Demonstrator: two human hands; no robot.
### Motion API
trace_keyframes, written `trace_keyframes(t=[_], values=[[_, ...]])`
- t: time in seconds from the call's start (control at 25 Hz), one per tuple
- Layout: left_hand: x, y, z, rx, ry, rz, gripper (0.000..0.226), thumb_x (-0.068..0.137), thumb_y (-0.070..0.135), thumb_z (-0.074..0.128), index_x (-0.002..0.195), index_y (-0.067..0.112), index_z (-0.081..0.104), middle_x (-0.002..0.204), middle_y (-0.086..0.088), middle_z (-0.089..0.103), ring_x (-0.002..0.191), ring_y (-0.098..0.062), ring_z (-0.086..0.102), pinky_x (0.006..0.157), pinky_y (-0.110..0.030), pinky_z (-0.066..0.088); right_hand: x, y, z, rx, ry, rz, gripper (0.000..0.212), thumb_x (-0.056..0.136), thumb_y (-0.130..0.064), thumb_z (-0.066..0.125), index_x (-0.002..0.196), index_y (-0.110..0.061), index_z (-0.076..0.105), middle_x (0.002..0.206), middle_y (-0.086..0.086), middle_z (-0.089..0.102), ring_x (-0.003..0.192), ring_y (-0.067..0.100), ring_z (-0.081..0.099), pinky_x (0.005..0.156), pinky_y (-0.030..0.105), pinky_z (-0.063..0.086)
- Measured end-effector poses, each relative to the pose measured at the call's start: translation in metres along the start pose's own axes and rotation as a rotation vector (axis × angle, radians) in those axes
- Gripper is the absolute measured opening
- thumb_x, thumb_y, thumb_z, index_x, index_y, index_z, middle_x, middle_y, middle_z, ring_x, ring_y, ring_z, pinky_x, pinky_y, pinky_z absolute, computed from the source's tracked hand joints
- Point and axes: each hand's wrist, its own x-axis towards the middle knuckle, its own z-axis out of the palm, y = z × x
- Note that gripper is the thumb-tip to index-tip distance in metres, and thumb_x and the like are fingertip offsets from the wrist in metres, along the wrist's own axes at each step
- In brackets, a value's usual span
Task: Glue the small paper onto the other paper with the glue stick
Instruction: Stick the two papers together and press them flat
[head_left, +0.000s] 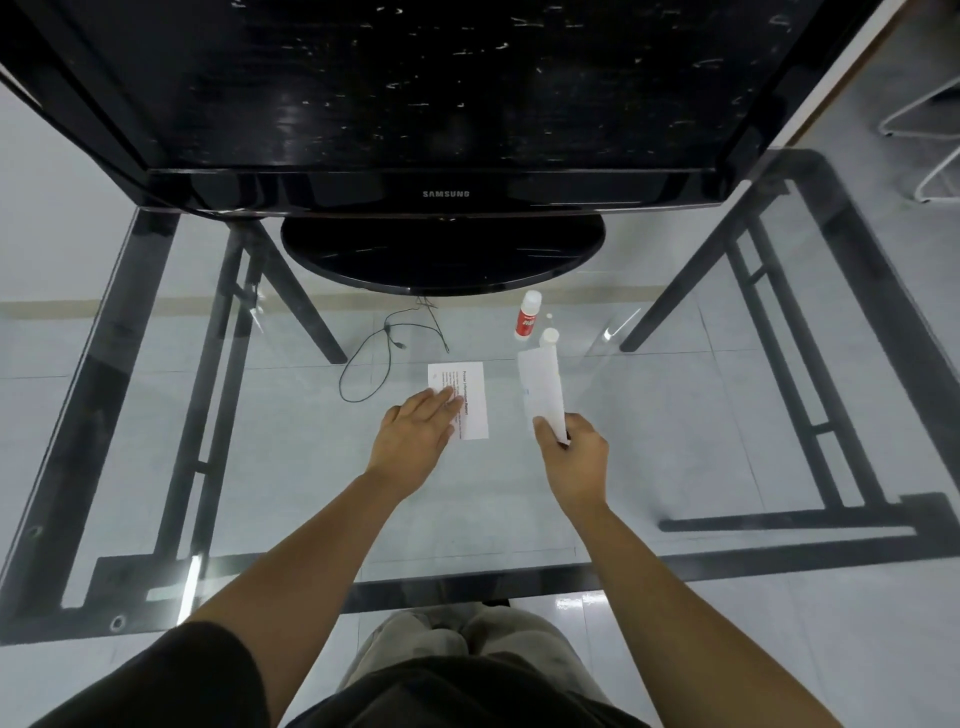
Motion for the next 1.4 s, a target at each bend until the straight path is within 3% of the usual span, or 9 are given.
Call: trace_keyframes(t=[0.4,0.52,0.64,0.72,0.8,0.88,1.0,1.2,1.4], values=[[0.004,0.008,-0.007,-0.256,0.137,-0.03,0.043,0.097,0.021,0.042,0.139,0.015,0.038,0.146,-0.003,0.04,0.131,-0.025,0.033,0.104,-0.041,0.032,-0.008,-0.003,-0.006,-0.16,-0.035,-0.321,0.033,0.091,-0.016,0.053,0.124,-0.014,0.056,0.09,-0.005,0.044,0.065,0.003,0.047,0.061,0.0,0.037],[0.007,0.009,-0.023,-0.631,0.246,-0.192,0.031,0.096,0.025,0.047,0.121,0.01,0.059,0.113,-0.008,0.066,0.101,-0.018,0.058,0.09,-0.03,0.046,-0.007,-0.008,0.0,-0.309,-0.096,-0.422,0.04,0.091,-0.012,0.054,0.13,-0.018,0.05,0.093,-0.005,0.041,0.071,0.006,0.043,0.061,-0.002,0.035],[0.011,0.014,-0.046,-1.195,0.1,-0.412,0.026,0.089,0.037,0.056,0.088,0.016,0.072,0.085,0.001,0.073,0.08,-0.011,0.069,0.075,-0.025,0.053,-0.01,-0.021,0.012,-0.172,-0.178,-0.354,0.011,0.093,-0.024,0.052,0.102,-0.018,0.055,0.087,-0.007,0.047,0.082,0.012,0.053,0.055,0.005,0.041],[0.013,0.017,-0.056,-1.329,0.048,-0.466,0.028,0.084,0.04,0.062,0.082,0.014,0.073,0.083,-0.005,0.074,0.081,-0.015,0.07,0.069,-0.02,0.053,-0.009,-0.027,0.025,-0.075,-0.159,-0.311,0.021,0.093,-0.034,0.05,0.077,-0.022,0.044,0.085,-0.003,0.051,0.085,0.018,0.059,0.051,0.013,0.044],[0.015,0.017,-0.062,-1.333,0.051,-0.481,0.028,0.082,0.037,0.067,0.082,0.01,0.074,0.083,-0.009,0.074,0.079,-0.017,0.07,0.067,-0.02,0.053,-0.011,-0.034,0.033,-0.068,-0.178,-0.307,0.025,0.093,-0.037,0.05,0.073,-0.023,0.042,0.083,-0.002,0.051,0.083,0.019,0.058,0.049,0.016,0.042],[0.017,0.014,-0.065,-1.319,0.081,-0.493,0.021,0.082,0.028,0.069,0.083,0.008,0.074,0.084,-0.009,0.074,0.077,-0.017,0.07,0.067,-0.021,0.053,-0.015,-0.036,0.031,-0.291,-0.202,-0.431,0.007,0.092,-0.028,0.054,0.09,-0.022,0.055,0.089,-0.002,0.053,0.085,0.022,0.055,0.059,0.018,0.045],[0.019,0.006,-0.069,-1.258,0.112,-0.495,0.013,0.082,0.021,0.069,0.081,0.008,0.073,0.08,-0.007,0.073,0.068,-0.01,0.068,0.063,-0.017,0.052,-0.016,-0.027,0.03,-0.516,-0.309,-0.664,0.054,0.081,-0.041,0.064,0.129,-0.017,0.052,0.109,0.007,0.05,0.097,0.02,0.047,0.085,0.031,0.041],[0.019,-0.005,-0.069,-1.184,0.067,-0.463,0.011,0.083,0.019,0.068,0.073,0.016,0.072,0.075,0.003,0.072,0.06,-0.001,0.065,0.059,-0.013,0.05,-0.007,-0.031,0.03,0.114,-0.005,-0.31,0.033,0.089,-0.026,0.058,0.121,-0.018,0.057,0.107,-0.002,0.045,0.092,0.008,0.051,0.07,0.001,0.042],[0.013,-0.001,-0.055,-1.184,0.045,-0.488,0.01,0.084,0.021,0.067,0.076,0.016,0.072,0.08,-0.001,0.073,0.065,-0.006,0.065,0.062,-0.014,0.051,0.018,-0.032,0.028,0.164,-0.251,-0.039,0.021,0.089,-0.012,0.058,0.109,-0.019,0.058,0.112,0.005,0.063,0.079,0.003,0.061,0.06,0.004,0.046]])
